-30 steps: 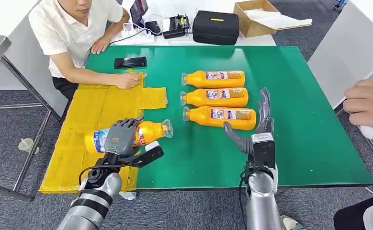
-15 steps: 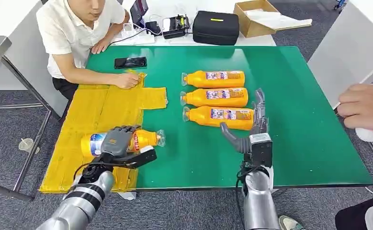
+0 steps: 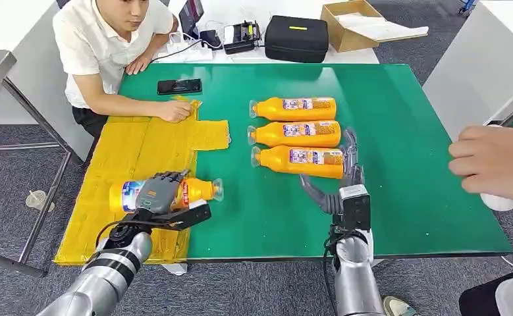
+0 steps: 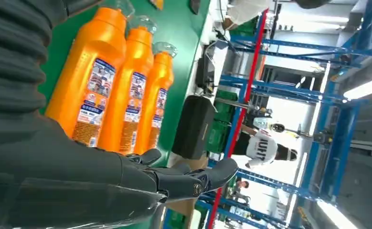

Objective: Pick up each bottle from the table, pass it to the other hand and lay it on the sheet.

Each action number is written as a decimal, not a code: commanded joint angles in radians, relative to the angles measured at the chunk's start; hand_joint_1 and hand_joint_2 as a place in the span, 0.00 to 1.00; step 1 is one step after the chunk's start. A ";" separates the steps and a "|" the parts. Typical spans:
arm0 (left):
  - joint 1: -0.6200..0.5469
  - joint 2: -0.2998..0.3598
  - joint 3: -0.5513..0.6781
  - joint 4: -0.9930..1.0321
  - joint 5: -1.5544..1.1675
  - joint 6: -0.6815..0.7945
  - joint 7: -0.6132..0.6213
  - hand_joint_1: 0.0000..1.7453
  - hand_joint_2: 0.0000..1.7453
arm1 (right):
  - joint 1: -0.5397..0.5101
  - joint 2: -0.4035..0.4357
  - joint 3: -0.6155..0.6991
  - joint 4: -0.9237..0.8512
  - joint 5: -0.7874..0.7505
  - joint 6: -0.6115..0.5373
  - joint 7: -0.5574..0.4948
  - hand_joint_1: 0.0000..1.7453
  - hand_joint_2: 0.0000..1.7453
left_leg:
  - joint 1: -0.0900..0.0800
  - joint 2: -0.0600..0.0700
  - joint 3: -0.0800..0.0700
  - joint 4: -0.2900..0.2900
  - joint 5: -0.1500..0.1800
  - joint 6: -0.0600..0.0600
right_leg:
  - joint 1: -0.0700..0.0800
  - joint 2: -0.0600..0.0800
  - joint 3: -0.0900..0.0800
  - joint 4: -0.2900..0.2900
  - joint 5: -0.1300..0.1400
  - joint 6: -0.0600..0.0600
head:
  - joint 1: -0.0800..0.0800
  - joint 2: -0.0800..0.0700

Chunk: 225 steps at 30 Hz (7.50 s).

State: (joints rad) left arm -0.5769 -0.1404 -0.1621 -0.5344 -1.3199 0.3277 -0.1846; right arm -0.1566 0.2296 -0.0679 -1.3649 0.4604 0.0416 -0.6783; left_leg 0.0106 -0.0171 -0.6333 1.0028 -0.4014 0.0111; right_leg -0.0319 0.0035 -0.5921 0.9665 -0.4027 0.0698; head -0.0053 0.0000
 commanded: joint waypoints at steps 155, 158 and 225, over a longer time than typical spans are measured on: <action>0.496 -0.178 -0.264 -0.811 0.893 -0.335 -0.128 0.00 1.00 | -0.112 -0.411 0.286 0.491 0.791 0.014 0.580 1.00 1.00 | 0.000 -0.002 0.004 0.000 -0.002 0.000 | 0.001 -0.003 0.004 -0.002 -0.001 -0.002 | -0.001 0.000; 0.495 -0.176 -0.263 -0.811 0.893 -0.336 -0.129 0.00 1.00 | -0.098 -0.423 0.280 0.497 0.769 0.023 0.573 1.00 1.00 | 0.001 -0.002 0.007 0.001 -0.003 0.001 | 0.002 -0.004 0.007 -0.003 -0.002 -0.003 | -0.001 0.000; 0.464 -0.172 -0.316 -0.792 1.406 -0.543 -0.107 0.00 1.00 | -0.095 -0.311 0.446 0.168 0.059 0.163 0.218 1.00 1.00 | 0.000 0.003 0.008 0.001 -0.005 0.001 | 0.001 0.003 0.008 -0.003 -0.001 -0.004 | -0.001 0.000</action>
State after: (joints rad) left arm -0.0629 -0.2857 -0.4315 -1.4023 0.0702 -0.2136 -0.2834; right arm -0.1463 -0.0973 0.2331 -1.3493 0.5302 0.1744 -0.4414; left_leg 0.0095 -0.0183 -0.6293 1.0031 -0.4044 0.0123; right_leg -0.0326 0.0034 -0.5880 0.9644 -0.4031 0.0702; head -0.0061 0.0000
